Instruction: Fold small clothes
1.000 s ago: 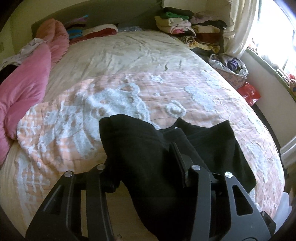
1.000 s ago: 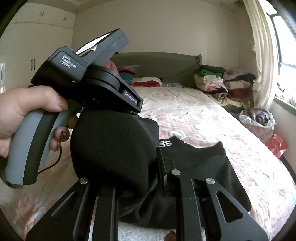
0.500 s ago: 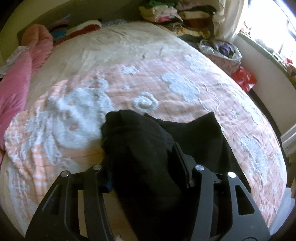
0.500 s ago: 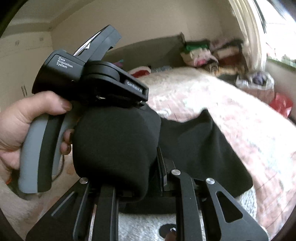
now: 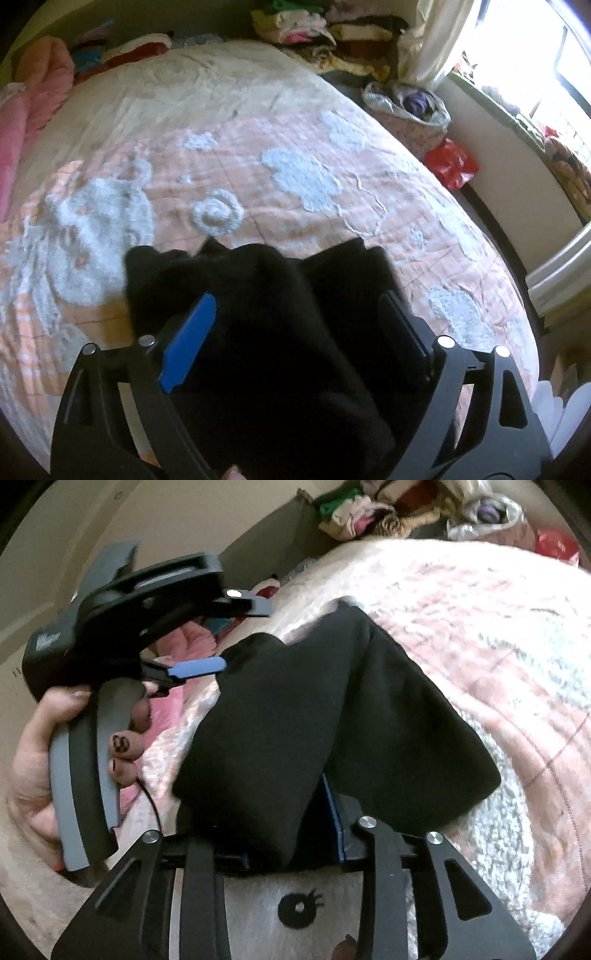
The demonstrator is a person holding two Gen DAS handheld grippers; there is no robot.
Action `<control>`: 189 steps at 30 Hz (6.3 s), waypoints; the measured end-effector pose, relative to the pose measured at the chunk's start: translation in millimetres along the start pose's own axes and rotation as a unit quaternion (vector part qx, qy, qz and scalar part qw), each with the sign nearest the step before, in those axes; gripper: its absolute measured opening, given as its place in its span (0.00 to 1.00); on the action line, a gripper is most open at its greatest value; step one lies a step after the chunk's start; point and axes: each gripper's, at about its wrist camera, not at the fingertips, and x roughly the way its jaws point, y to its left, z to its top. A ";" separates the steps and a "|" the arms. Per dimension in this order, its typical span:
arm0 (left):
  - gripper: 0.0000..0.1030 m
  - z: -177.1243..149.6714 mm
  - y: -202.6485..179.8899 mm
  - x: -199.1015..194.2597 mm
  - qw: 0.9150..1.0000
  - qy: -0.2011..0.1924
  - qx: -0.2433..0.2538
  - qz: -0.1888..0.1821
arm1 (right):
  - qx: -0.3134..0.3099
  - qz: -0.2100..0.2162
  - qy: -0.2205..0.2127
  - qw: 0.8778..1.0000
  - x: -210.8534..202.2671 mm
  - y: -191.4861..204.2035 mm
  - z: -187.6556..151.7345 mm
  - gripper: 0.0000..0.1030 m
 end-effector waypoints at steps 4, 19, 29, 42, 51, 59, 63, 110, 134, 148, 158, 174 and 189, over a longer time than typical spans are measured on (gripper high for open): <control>0.83 -10.5 22.1 -20.2 1.000 -0.018 -0.013 0.016 | -0.002 0.017 0.009 1.000 -17.5 0.8 14.6 0.72; 0.83 -88.0 41.3 -24.9 0.996 -0.011 0.026 0.082 | -0.070 -0.037 0.148 0.986 51.0 22.8 92.0 0.22; 0.85 -92.6 22.1 -22.4 0.997 -0.013 0.038 0.066 | -0.150 -0.071 0.103 0.981 38.8 10.6 98.2 0.17; 0.85 -102.4 22.3 -27.4 0.997 -0.014 0.037 0.071 | -0.119 -0.078 0.072 0.987 -17.5 3.1 70.5 0.58; 0.85 -110.7 24.3 -39.8 0.997 -0.017 0.035 0.070 | -0.123 -0.109 0.067 0.984 -28.4 9.6 54.3 0.74; 0.85 -117.5 24.2 -47.4 0.997 -0.016 0.029 0.065 | -0.124 -0.188 0.077 0.971 -20.6 -0.4 45.0 0.76; 0.86 -119.1 24.3 -52.4 0.997 -0.020 0.030 0.068 | -0.137 -0.181 0.050 0.973 -36.8 10.5 39.9 0.76; 0.91 -114.2 23.9 -36.9 0.999 -0.020 0.011 0.043 | -0.240 -0.233 0.055 0.941 46.2 38.3 88.4 0.16; 0.91 -151.0 18.6 -140.1 0.997 -0.070 0.005 0.040 | -0.217 -0.147 -0.077 0.962 -146.3 100.4 11.5 0.95; 0.91 -224.5 18.1 -194.0 0.994 -0.103 0.002 0.042 | -0.246 -0.178 -0.095 0.948 -187.6 117.7 -76.0 0.96; 0.91 -268.2 23.4 -182.7 0.995 -0.086 -0.020 0.044 | -0.246 -0.209 -0.083 0.943 -184.5 110.8 -119.4 0.96; 0.91 -282.3 26.2 -174.0 0.996 -0.075 -0.026 0.050 | -0.227 -0.225 -0.056 0.946 -165.4 99.3 -134.2 0.96; 0.91 -285.0 20.1 -172.2 0.995 -0.076 -0.017 0.061 | -0.234 -0.236 -0.059 0.941 -162.6 101.3 -140.3 0.96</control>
